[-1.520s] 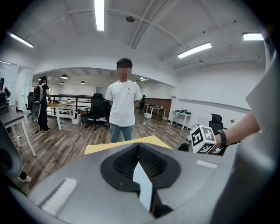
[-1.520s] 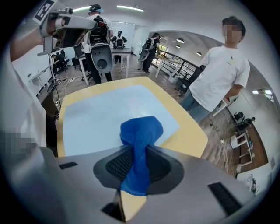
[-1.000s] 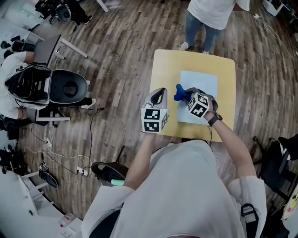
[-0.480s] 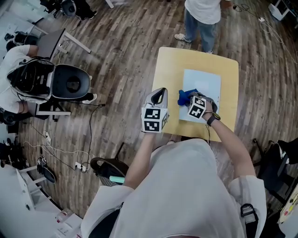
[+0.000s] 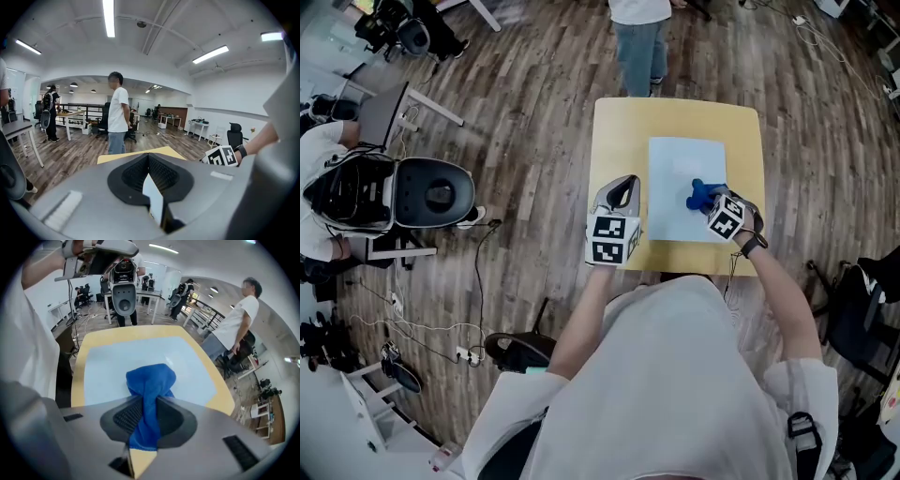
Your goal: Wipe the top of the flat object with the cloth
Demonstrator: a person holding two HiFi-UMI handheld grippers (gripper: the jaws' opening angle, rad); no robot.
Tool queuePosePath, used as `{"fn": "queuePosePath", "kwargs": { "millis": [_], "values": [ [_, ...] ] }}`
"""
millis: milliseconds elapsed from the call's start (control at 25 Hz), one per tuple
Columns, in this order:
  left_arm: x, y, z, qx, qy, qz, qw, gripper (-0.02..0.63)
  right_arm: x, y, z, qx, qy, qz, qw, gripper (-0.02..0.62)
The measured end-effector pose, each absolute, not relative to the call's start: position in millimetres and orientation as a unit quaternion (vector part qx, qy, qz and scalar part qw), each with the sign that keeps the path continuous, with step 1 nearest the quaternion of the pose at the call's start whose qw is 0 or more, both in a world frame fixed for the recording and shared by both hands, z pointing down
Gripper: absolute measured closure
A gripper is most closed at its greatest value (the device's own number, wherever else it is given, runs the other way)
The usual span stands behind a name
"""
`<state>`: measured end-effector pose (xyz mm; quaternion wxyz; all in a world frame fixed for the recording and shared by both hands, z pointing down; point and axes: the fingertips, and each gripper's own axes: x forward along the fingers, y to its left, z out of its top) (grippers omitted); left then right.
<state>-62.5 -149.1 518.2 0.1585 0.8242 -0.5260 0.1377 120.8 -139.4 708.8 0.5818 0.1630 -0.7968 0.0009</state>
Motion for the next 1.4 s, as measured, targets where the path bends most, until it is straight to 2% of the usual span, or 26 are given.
{"fn": "queuePosePath", "kwargs": {
  "millis": [280, 520, 720, 960, 1200, 1400],
  "values": [
    [-47, -146, 517, 0.835, -0.509, 0.137, 0.157, 0.597, 186, -133, 711, 0.211, -0.775, 0.046, 0.594, 0.505],
    [-48, -140, 519, 0.836, -0.507, 0.14, 0.156, 0.597, 188, -133, 701, 0.237, -0.774, 0.041, 0.586, 0.504],
    [-69, -140, 519, 0.824, -0.526, 0.137, 0.161, 0.597, 137, -128, 672, 0.217, -0.806, 0.015, 0.55, 0.503],
    [-90, -129, 514, 0.81, -0.549, 0.132, 0.161, 0.597, 40, -96, 657, 0.13, -0.851, -0.012, 0.509, 0.503],
    [-108, -118, 513, 0.796, -0.569, 0.125, 0.163, 0.597, -32, -83, 664, 0.062, -0.86, -0.045, 0.504, 0.504],
    [-125, -108, 512, 0.786, -0.583, 0.123, 0.165, 0.597, -53, -72, 696, 0.027, -0.849, -0.042, 0.526, 0.503]
  ]
}}
